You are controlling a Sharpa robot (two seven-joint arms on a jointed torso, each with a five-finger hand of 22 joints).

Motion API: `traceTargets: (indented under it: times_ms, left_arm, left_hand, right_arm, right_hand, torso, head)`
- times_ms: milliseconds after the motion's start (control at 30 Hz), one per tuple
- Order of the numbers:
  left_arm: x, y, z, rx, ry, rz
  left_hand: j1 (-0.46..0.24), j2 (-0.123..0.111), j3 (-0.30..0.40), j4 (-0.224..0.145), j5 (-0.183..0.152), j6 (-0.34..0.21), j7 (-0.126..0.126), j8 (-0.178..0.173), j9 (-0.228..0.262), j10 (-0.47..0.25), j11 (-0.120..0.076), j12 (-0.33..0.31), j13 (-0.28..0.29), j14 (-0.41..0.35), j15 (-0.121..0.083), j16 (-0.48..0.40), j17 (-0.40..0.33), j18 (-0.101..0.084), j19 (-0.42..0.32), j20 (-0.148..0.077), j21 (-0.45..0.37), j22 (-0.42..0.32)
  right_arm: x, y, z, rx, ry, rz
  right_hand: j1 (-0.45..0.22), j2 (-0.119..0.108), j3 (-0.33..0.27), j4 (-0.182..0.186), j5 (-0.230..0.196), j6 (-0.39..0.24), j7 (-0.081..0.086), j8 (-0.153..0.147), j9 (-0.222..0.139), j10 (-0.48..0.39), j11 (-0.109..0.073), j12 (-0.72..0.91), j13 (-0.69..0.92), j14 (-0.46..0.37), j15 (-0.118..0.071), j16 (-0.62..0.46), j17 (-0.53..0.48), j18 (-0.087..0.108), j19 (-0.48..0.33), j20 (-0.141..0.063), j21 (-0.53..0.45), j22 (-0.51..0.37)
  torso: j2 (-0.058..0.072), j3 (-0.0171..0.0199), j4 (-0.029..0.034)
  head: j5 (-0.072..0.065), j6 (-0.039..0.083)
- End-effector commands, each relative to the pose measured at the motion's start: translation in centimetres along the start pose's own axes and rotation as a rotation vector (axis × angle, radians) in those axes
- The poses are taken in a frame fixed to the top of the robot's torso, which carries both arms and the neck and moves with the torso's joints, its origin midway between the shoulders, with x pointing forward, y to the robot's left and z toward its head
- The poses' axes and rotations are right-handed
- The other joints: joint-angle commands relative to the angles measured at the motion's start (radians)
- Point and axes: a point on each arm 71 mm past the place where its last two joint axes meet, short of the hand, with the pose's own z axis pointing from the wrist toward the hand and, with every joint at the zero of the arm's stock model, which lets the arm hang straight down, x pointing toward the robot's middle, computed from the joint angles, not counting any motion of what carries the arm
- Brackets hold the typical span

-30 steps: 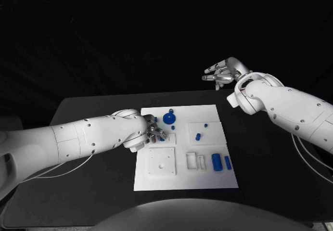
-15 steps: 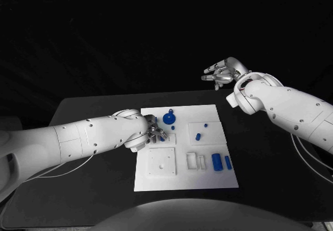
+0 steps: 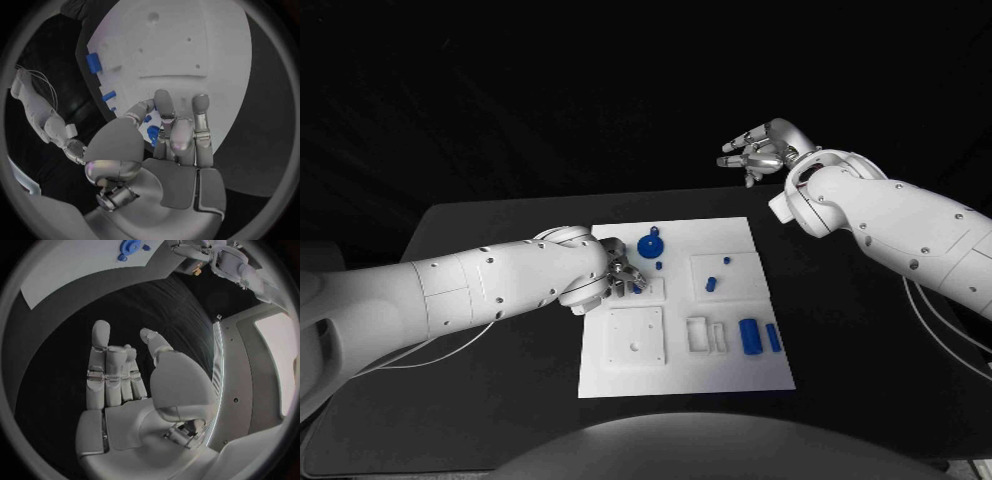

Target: Assemble the parts on the task board

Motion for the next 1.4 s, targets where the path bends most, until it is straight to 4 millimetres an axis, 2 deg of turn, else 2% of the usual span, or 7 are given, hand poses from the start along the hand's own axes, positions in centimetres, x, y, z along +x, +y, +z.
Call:
traceTargets:
  times_ms: [33, 333, 567, 1067, 1200, 1333, 1400]
  left_arm:
    - [1.1, -0.2, 0.1, 0.011, 0.049, 0.022]
    - [1.0, -0.1, 0.1, 0.016, 0.040, 0.015]
    - [0.8, 0.1, 0.1, 0.016, 0.026, 0.008]
    - [0.4, 0.7, 0.1, 0.009, 0.009, -0.004]
    - [0.3, 0.9, 0.1, 0.010, 0.007, -0.005]
    - [0.3, 1.0, 0.0, 0.011, 0.008, -0.006]
    - [0.2, 1.1, -0.1, 0.011, 0.010, -0.008]
  left_hand:
    - [0.019, -0.005, 0.020, -0.019, -0.034, 0.174, -0.121, 0.000, 0.002, 0.023, -0.031, -0.004, -0.002, -0.006, -0.003, -0.008, -0.005, 0.015, 0.000, 0.008, -0.006, 0.017]
    - [0.040, -0.070, -0.037, 0.125, -0.121, 0.178, -0.128, -0.001, -0.010, 0.024, -0.034, -0.007, -0.003, -0.009, -0.005, -0.013, -0.014, 0.008, 0.004, 0.006, -0.023, 0.017]
    - [0.077, -0.106, -0.057, 0.221, -0.154, 0.183, -0.130, 0.000, -0.012, 0.023, -0.033, -0.008, -0.004, -0.011, -0.006, -0.014, -0.018, 0.007, 0.007, 0.004, -0.029, 0.018]
    - [0.074, -0.133, -0.078, 0.305, -0.204, 0.191, -0.132, 0.000, -0.003, 0.023, -0.033, -0.005, -0.003, -0.012, -0.008, -0.013, -0.020, 0.012, 0.007, 0.008, -0.027, 0.018]
    - [0.061, -0.141, -0.084, 0.326, -0.261, 0.196, -0.131, 0.001, -0.001, 0.023, -0.033, -0.005, -0.003, -0.013, -0.008, -0.014, -0.022, 0.013, 0.006, 0.008, -0.028, 0.018]
    - [0.042, -0.154, -0.114, 0.365, -0.350, 0.204, -0.130, 0.001, 0.003, 0.023, -0.033, -0.005, -0.003, -0.013, -0.008, -0.014, -0.022, 0.013, 0.007, 0.008, -0.027, 0.018]
    - [0.048, -0.144, -0.195, 0.386, -0.340, 0.207, -0.130, 0.001, 0.005, 0.023, -0.032, -0.005, -0.003, -0.013, -0.007, -0.014, -0.023, 0.013, 0.006, 0.009, -0.027, 0.018]
  right_arm:
    - [0.1, 0.1, 0.0, -0.008, 0.012, -0.002]
    - [0.1, 0.1, 0.0, -0.008, 0.010, -0.002]
    - [0.0, 0.0, 0.0, -0.006, 0.011, -0.002]
    - [0.0, 0.0, -0.1, -0.004, 0.009, -0.003]
    - [-0.1, -0.1, -0.1, -0.003, 0.008, -0.004]
    - [-0.1, -0.1, -0.1, -0.003, 0.007, -0.004]
    - [-0.1, -0.1, -0.1, -0.002, 0.007, -0.004]
  right_hand:
    - [-0.007, -0.001, 0.006, 0.001, 0.005, 0.005, -0.002, -0.003, -0.001, -0.008, 0.001, -0.004, -0.001, -0.001, -0.006, -0.005, -0.001, 0.008, 0.034, -0.001, 0.001, -0.001]
    - [-0.007, -0.001, 0.006, 0.001, 0.005, 0.005, -0.002, -0.003, -0.001, -0.008, 0.001, -0.004, -0.001, -0.001, -0.006, -0.005, -0.001, 0.008, 0.034, -0.001, 0.001, -0.001]
    - [-0.007, -0.002, 0.004, 0.002, 0.006, 0.004, -0.001, -0.004, -0.001, -0.010, 0.001, -0.006, -0.003, -0.002, -0.006, -0.007, -0.002, 0.008, 0.033, -0.001, 0.000, -0.002]
    - [-0.010, -0.002, 0.001, 0.006, 0.008, 0.003, -0.002, -0.003, -0.001, -0.009, 0.001, -0.006, -0.003, -0.002, -0.006, -0.006, -0.002, 0.008, 0.033, -0.001, -0.001, -0.003]
    - [-0.012, -0.003, 0.000, 0.007, 0.008, 0.003, -0.002, -0.003, -0.001, -0.009, 0.001, -0.006, -0.004, -0.002, -0.006, -0.006, -0.002, 0.007, 0.033, -0.001, -0.001, -0.003]
    - [-0.012, -0.003, 0.000, 0.007, 0.008, 0.003, -0.002, -0.003, -0.001, -0.009, 0.001, -0.006, -0.004, -0.002, -0.006, -0.006, -0.002, 0.007, 0.033, -0.001, -0.001, -0.003]
    - [-0.012, -0.003, 0.000, 0.007, 0.008, 0.003, -0.002, -0.003, -0.001, -0.009, 0.001, -0.006, -0.004, -0.002, -0.006, -0.006, -0.002, 0.007, 0.033, -0.001, -0.001, -0.003]
  torso:
    - [0.000, -0.0002, 0.0003]
    - [0.000, -0.0005, 0.0001]
    - [0.000, -0.0006, 0.0005]
    - [0.000, -0.0009, 0.0000]
    - [0.000, -0.0007, 0.0005]
    - [-0.001, -0.0004, 0.0007]
    - [-0.001, -0.0004, 0.0009]
  head:
    - [-0.001, 0.000]
    - [-0.001, 0.000]
    - [-0.003, 0.000]
    - [-0.002, 0.000]
    - [-0.003, 0.000]
    - [-0.002, 0.000]
    - [-0.004, 0.000]
